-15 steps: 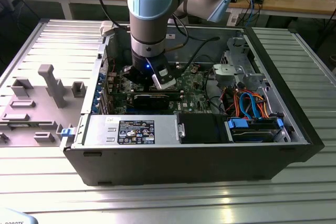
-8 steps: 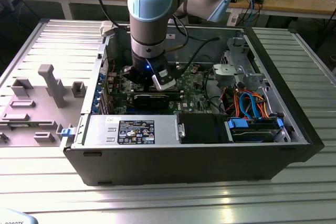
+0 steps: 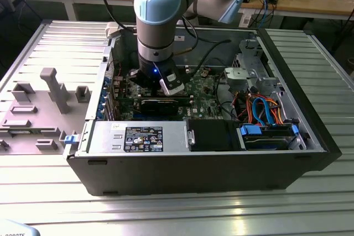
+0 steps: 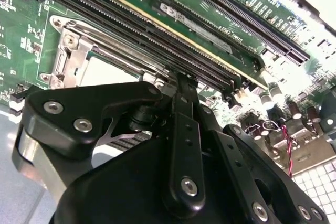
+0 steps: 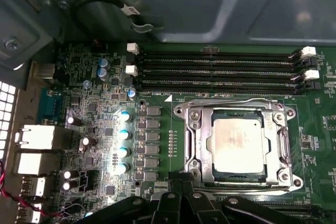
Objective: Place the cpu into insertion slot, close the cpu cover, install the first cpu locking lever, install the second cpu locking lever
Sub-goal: 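Install the second cpu locking lever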
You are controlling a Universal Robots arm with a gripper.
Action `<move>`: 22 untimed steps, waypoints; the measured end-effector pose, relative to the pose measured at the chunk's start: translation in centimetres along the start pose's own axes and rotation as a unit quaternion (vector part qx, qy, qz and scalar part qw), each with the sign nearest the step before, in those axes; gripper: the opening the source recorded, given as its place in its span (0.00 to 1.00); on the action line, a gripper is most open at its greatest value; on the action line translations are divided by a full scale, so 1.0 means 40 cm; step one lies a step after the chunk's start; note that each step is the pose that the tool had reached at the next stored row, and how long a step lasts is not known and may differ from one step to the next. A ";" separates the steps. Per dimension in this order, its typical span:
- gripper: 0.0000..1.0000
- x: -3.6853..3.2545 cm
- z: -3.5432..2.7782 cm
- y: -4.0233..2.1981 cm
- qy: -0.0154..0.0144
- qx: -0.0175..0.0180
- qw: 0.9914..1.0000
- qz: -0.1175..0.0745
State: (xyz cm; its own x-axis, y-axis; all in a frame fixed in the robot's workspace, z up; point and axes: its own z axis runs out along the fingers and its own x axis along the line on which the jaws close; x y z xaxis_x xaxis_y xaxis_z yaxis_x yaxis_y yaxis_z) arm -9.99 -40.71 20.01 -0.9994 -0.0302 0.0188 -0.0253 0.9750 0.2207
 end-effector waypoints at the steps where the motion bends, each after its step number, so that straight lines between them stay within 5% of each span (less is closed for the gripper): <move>1: 0.11 0.001 0.000 0.002 0.000 0.000 1.000 0.000; 16: 0.11 0.007 0.004 0.009 0.000 -0.002 1.000 0.000; 20: 0.11 0.008 -0.011 0.013 0.000 -0.002 1.000 0.000; 22: 0.11 0.008 -0.034 0.018 0.000 -0.002 1.000 0.000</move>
State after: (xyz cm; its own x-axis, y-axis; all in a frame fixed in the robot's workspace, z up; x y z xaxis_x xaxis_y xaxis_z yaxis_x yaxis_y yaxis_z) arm -10.31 -40.31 21.49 -0.9994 -0.0307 0.0188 -0.0257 0.9739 0.2253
